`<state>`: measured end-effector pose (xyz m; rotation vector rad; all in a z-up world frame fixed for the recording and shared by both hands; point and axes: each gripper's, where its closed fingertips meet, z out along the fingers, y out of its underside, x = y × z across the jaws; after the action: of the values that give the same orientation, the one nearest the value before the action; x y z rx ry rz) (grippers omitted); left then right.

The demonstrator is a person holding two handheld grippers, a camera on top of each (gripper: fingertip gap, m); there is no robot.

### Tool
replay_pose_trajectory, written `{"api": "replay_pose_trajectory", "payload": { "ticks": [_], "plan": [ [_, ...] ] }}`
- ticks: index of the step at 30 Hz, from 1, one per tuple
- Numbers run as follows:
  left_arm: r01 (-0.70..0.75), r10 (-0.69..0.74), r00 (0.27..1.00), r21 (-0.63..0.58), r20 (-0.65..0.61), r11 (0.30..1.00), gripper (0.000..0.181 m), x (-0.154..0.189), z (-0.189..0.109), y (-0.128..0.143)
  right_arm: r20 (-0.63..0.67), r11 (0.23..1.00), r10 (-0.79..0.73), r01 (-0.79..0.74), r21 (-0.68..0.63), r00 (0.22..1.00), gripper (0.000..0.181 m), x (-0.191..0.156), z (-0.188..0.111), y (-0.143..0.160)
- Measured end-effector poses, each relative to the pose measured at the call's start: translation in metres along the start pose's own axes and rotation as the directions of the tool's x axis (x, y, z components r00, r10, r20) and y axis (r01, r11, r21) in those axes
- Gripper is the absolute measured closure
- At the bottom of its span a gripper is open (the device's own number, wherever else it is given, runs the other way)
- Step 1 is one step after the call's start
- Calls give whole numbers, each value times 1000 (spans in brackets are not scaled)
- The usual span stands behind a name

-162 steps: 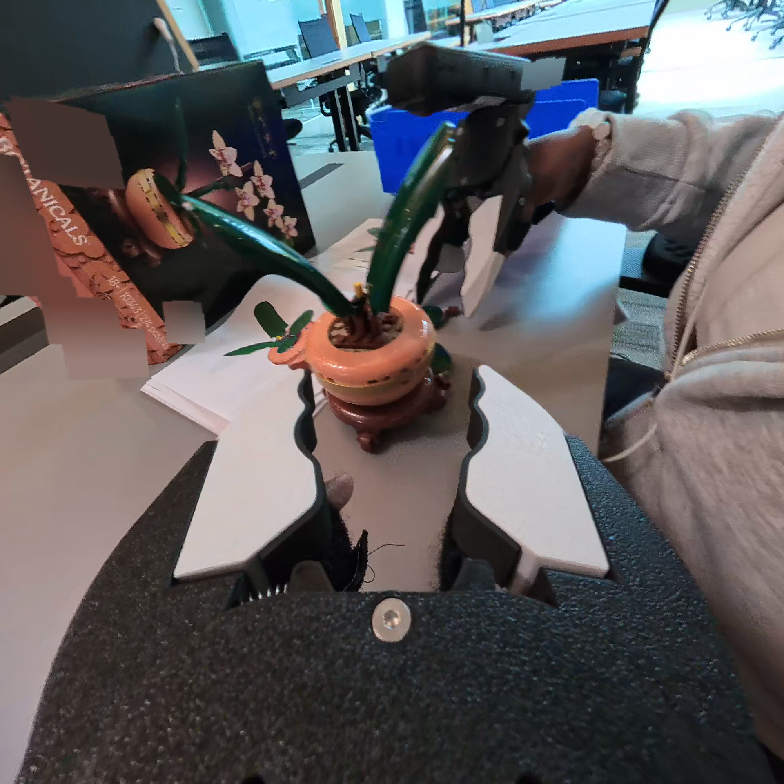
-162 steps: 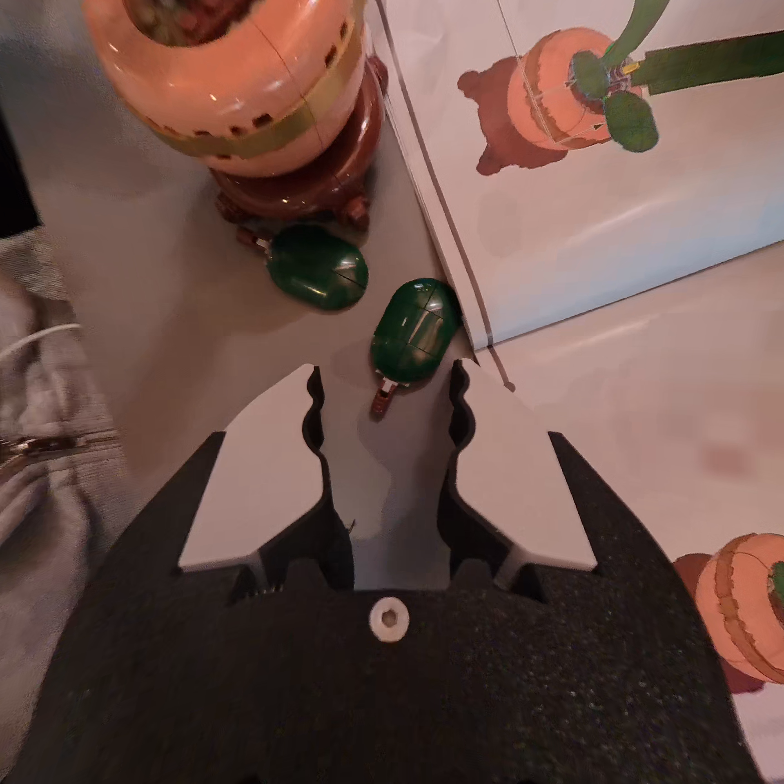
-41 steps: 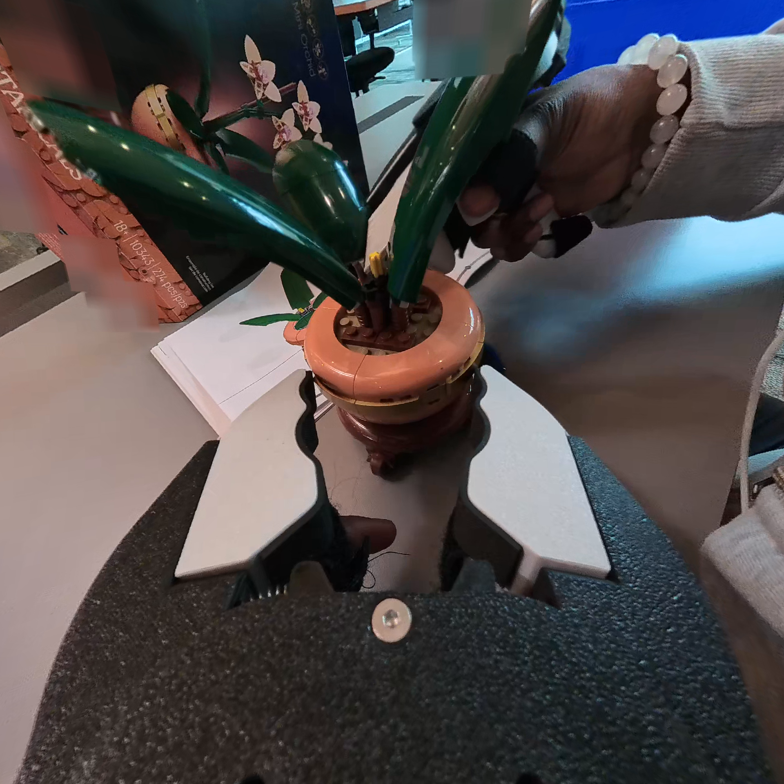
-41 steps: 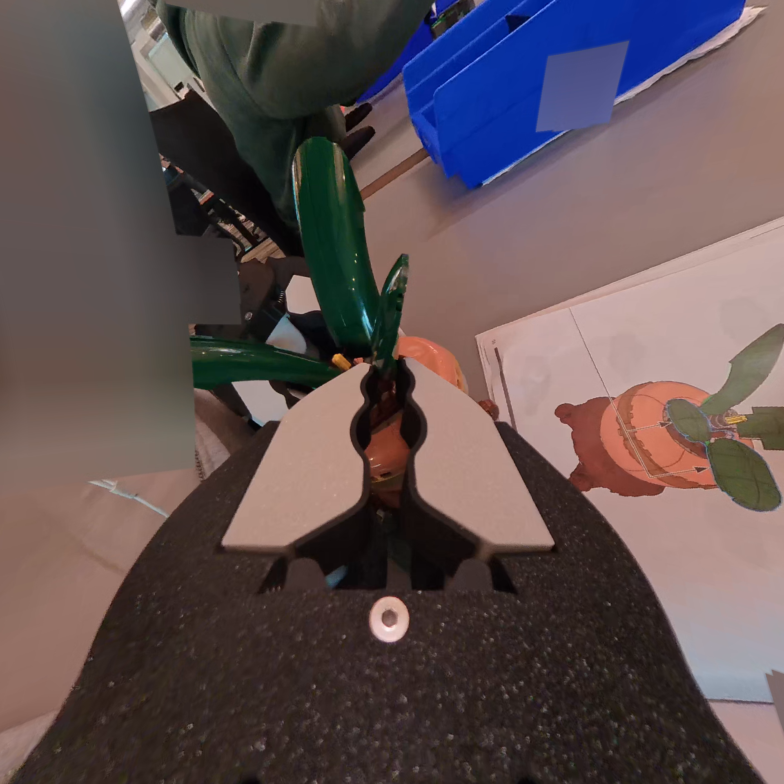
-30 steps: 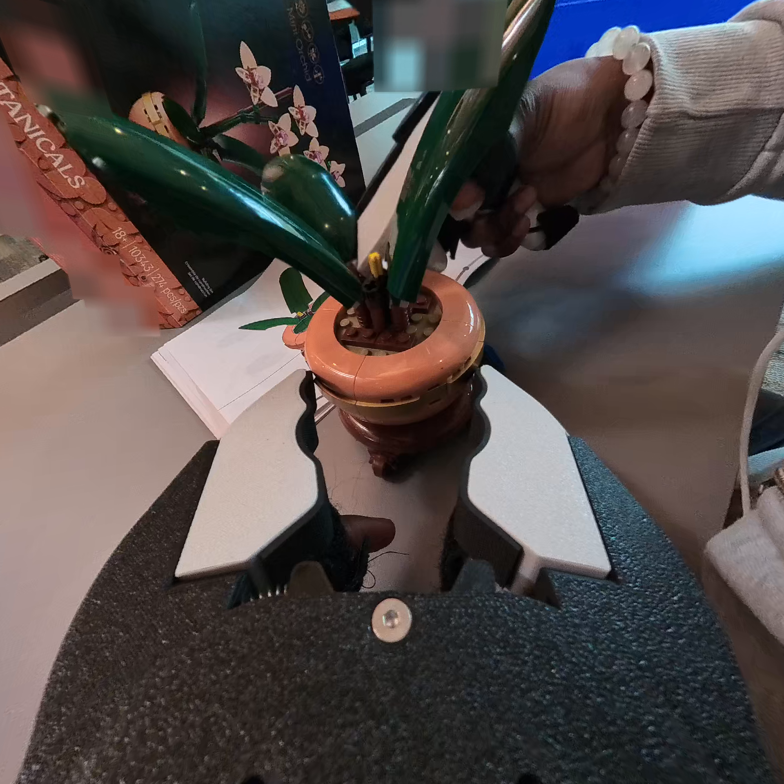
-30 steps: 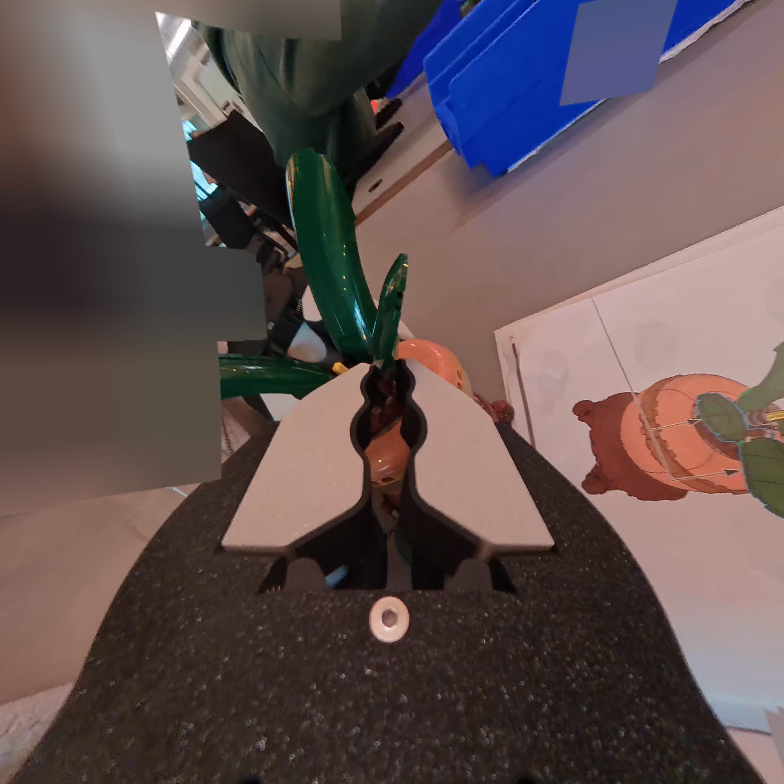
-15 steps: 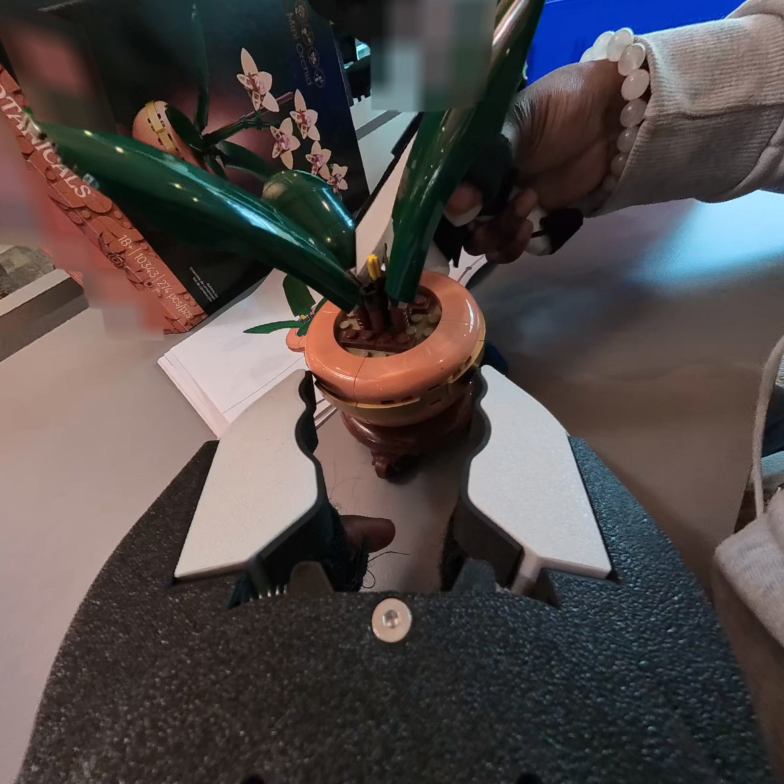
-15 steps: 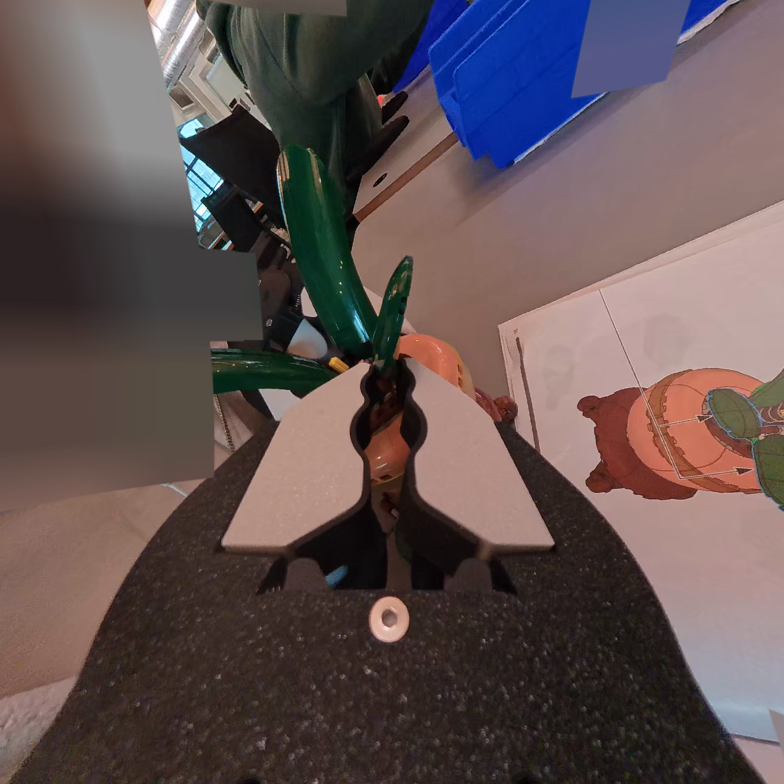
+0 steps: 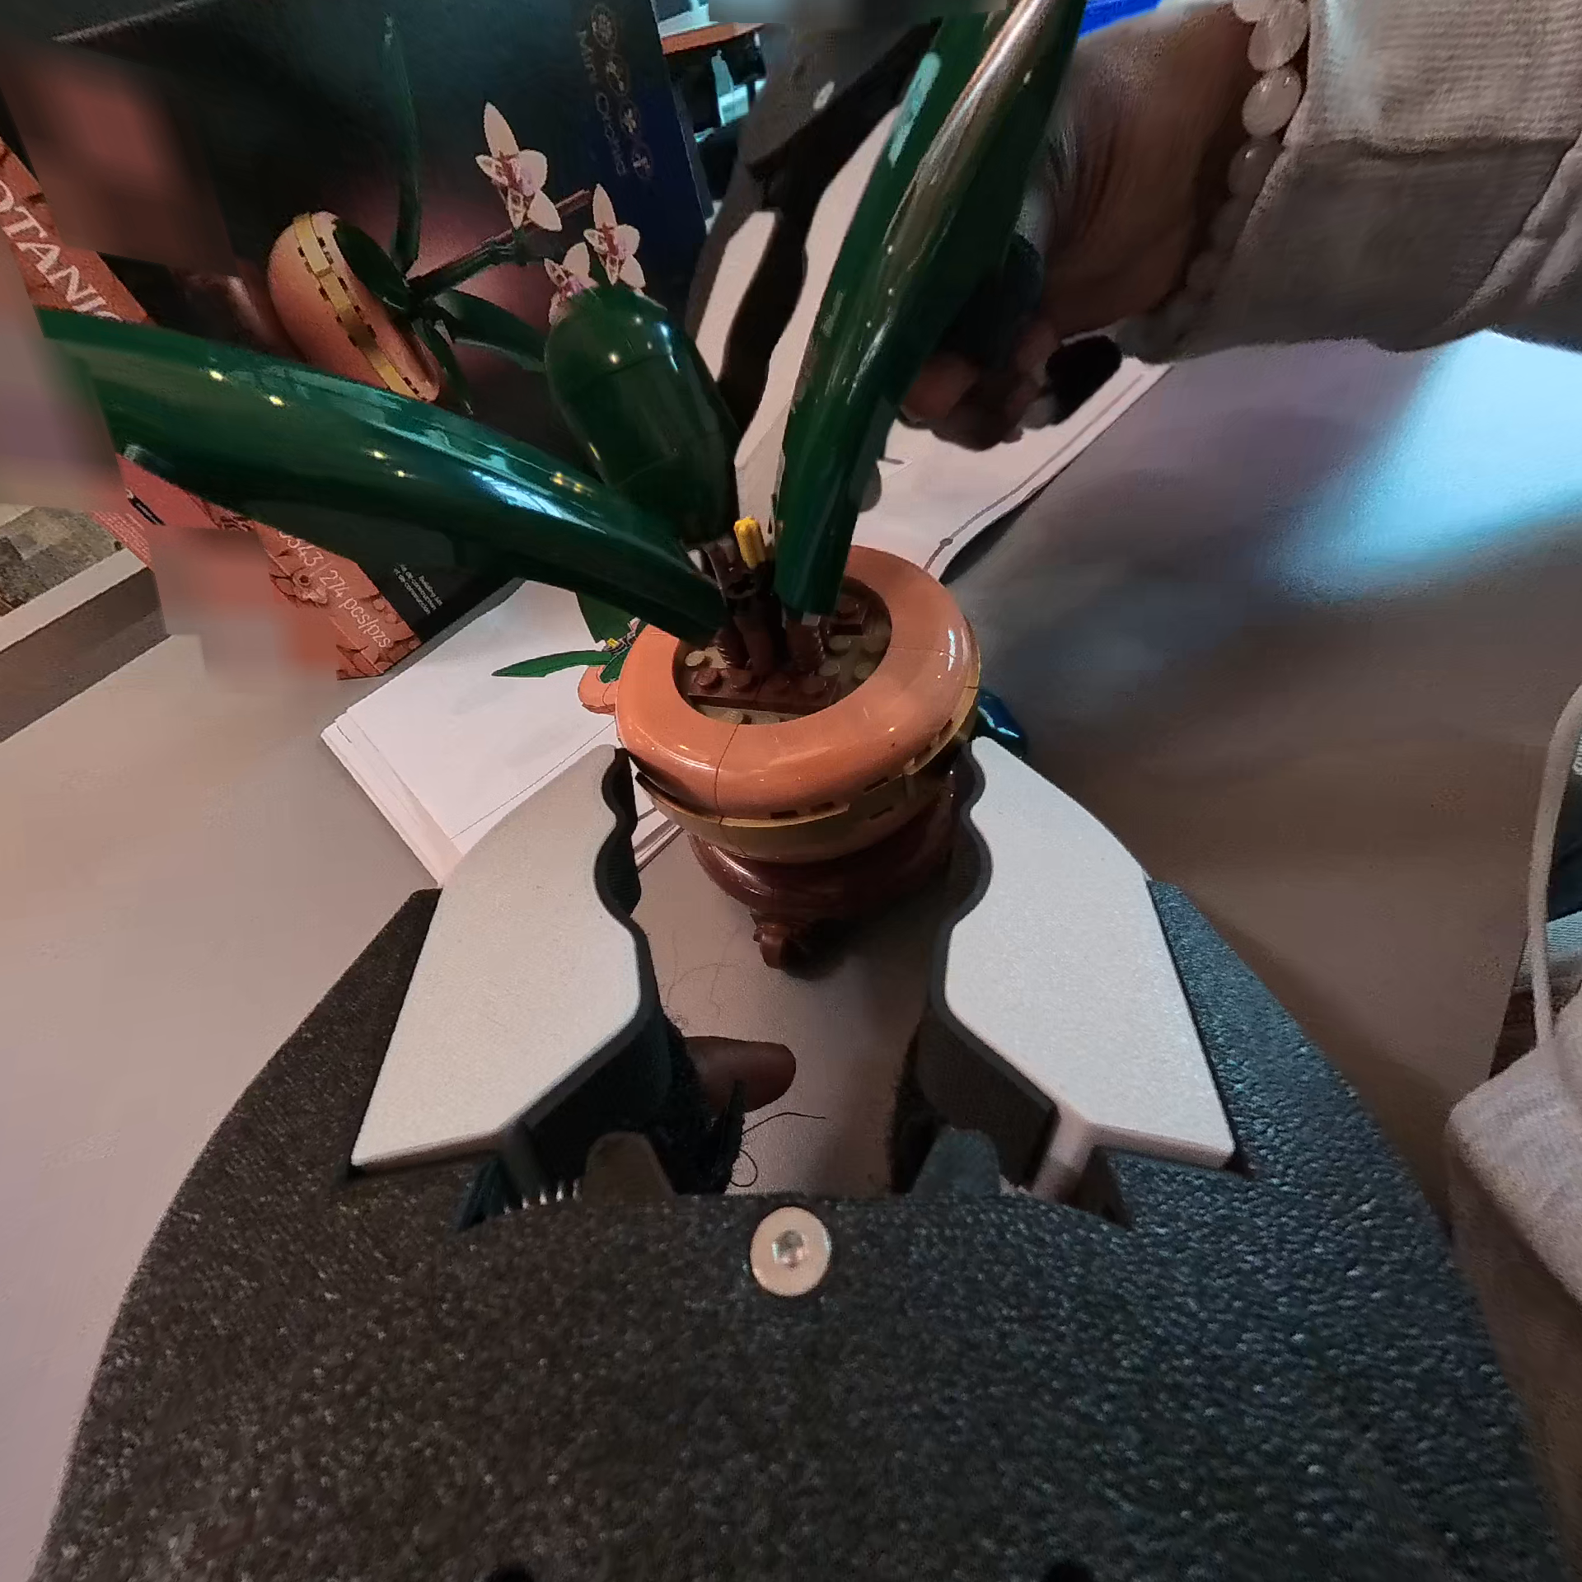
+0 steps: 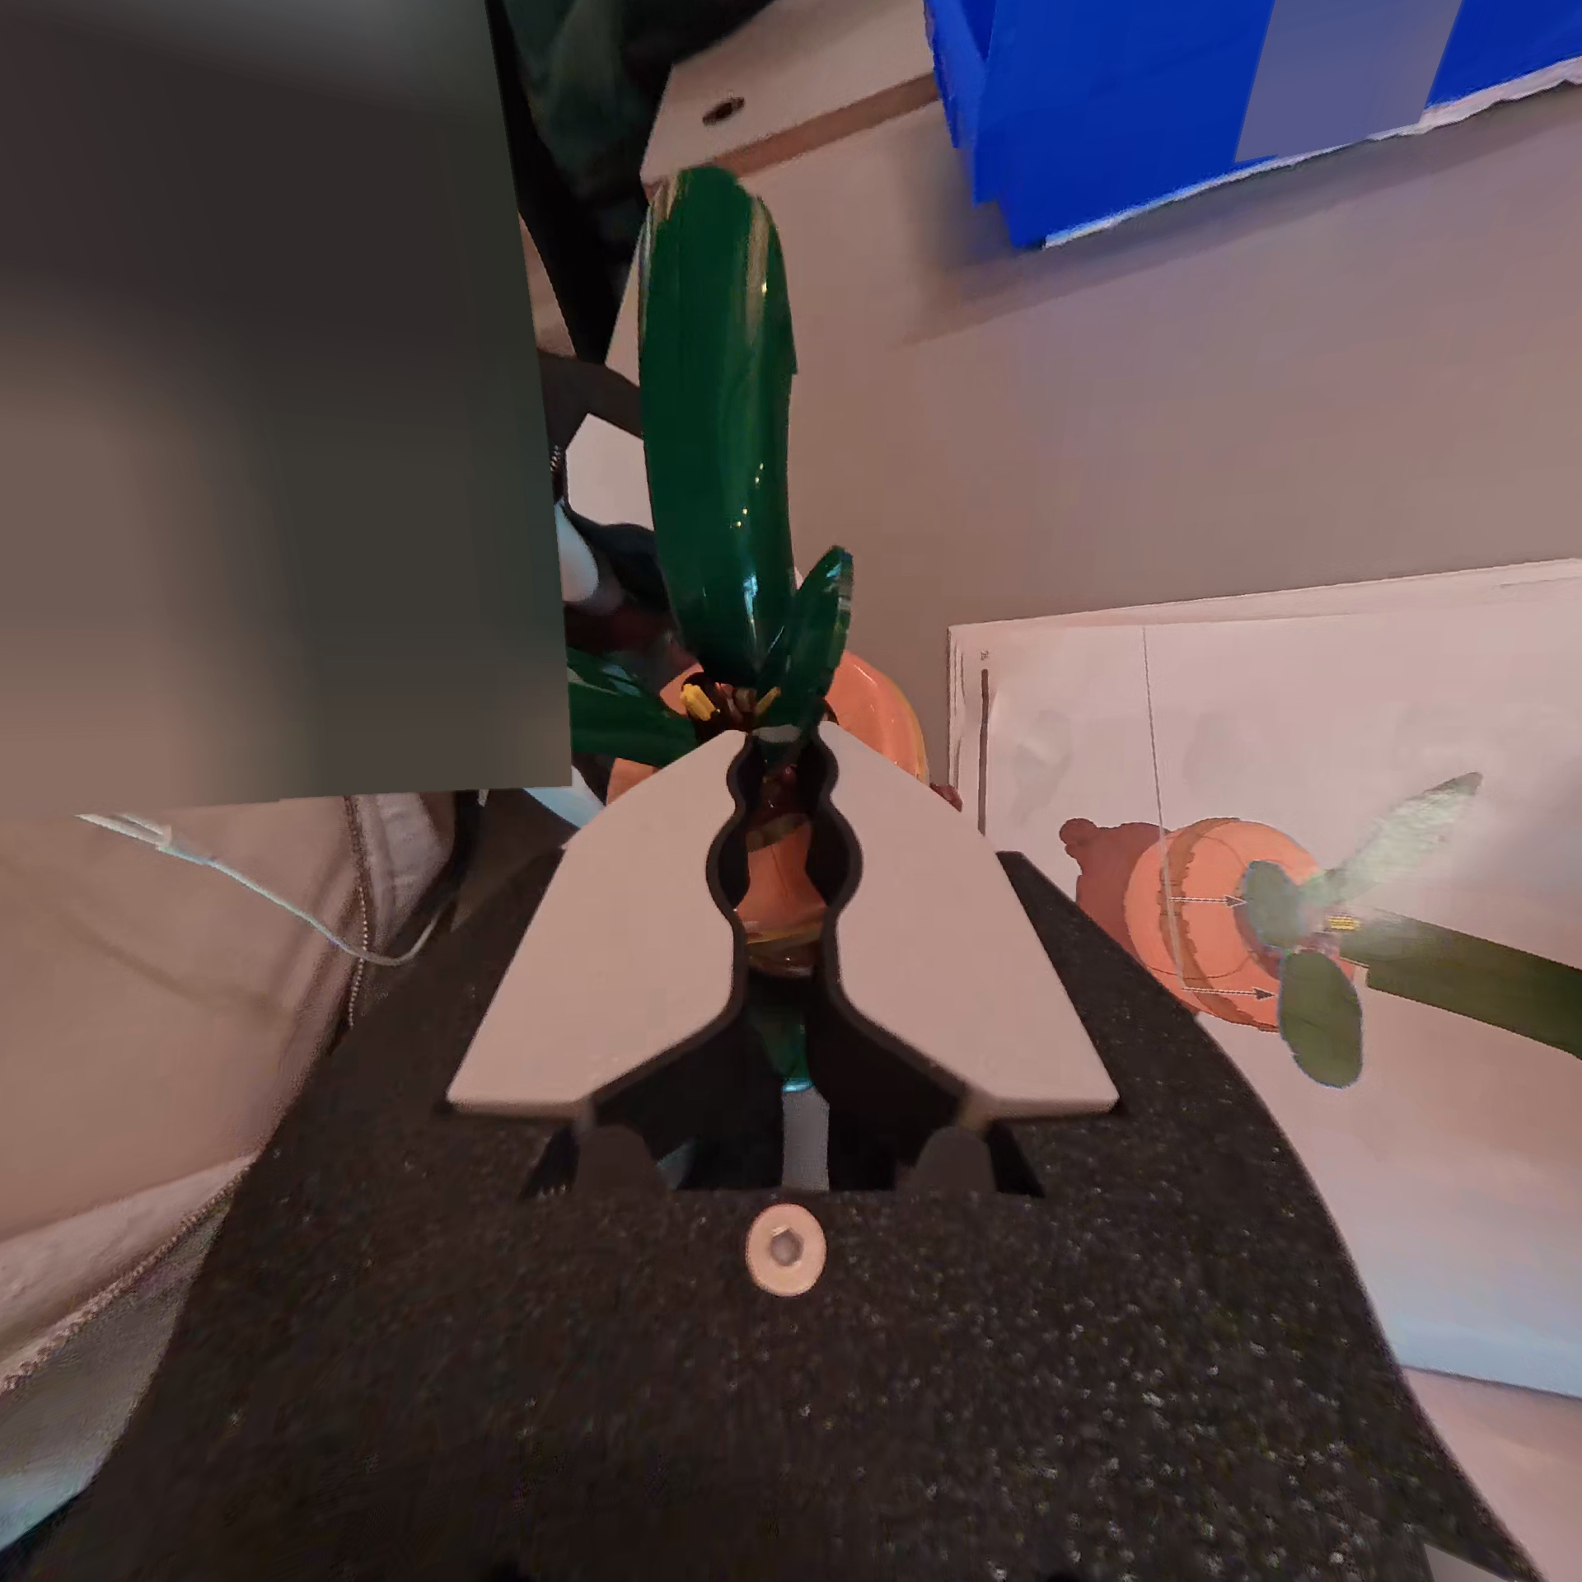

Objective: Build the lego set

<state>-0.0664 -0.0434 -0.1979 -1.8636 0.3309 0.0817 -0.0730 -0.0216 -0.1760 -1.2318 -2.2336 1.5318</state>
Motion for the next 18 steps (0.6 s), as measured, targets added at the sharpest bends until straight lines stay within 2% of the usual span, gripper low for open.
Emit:
{"api": "replay_pose_trajectory", "payload": {
  "ticks": [4, 10, 18],
  "plan": [
    [-15, 15, 1000, 4, -2, 1000, 110, 1, 0, 0, -15, 995, -55, 54, -86, 998, 173, -1, -1, 1],
    [-46, 46, 999, 13, -4, 999, 111, 1, 0, -1, 37, 976, -66, 72, -205, 997, 173, 0, -3, 6],
    [-60, 60, 998, 16, -2, 998, 110, 1, 0, -1, 74, 944, -162, 176, -280, 984, 173, 2, -5, 4]
  ]
}}
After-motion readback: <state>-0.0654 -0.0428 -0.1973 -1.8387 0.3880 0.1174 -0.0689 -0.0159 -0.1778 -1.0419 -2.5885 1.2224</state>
